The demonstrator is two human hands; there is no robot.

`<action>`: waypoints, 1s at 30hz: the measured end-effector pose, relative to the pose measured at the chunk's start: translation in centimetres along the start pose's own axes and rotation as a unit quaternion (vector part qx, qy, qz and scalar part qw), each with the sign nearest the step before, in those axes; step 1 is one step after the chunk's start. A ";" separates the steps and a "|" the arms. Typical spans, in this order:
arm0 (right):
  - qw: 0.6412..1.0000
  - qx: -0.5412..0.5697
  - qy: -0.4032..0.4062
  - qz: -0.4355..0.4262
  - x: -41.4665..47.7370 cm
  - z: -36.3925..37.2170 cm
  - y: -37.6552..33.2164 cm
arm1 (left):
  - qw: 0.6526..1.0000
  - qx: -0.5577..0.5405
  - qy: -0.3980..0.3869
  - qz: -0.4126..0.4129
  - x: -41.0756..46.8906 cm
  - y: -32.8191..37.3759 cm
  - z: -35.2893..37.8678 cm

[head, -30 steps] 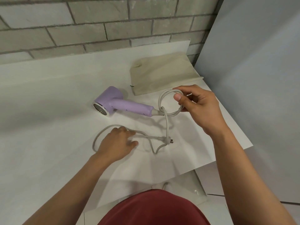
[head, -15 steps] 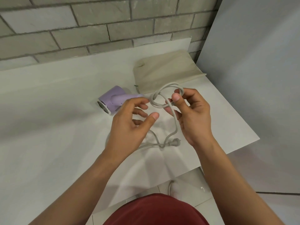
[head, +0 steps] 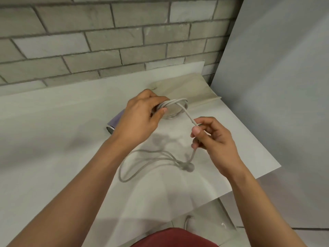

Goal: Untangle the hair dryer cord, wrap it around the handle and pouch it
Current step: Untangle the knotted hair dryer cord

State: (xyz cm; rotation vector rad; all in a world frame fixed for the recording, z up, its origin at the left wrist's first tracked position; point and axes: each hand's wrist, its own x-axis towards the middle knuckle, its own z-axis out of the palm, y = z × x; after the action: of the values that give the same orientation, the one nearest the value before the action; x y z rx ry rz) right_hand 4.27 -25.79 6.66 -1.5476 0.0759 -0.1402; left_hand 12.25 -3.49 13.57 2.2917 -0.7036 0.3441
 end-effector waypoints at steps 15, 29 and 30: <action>0.970 -0.182 0.046 -0.156 2.3 0.5 -2.7 | 0.975 -0.017 -0.221 0.011 1.9 0.1 -1.9; 0.988 -0.128 -0.058 -0.064 4.6 -0.3 -2.0 | 0.942 -0.207 -0.225 -0.140 1.3 -0.6 0.3; 0.989 -0.123 -0.057 -0.057 4.6 -0.4 -1.9 | 0.937 -0.225 -0.218 -0.156 1.2 -0.7 0.3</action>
State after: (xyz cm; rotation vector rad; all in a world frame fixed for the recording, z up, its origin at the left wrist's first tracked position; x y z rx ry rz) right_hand 8.67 -26.82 8.76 -1.8044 -0.0890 -0.1373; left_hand 13.62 -3.74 13.44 1.9950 -0.5413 -0.4480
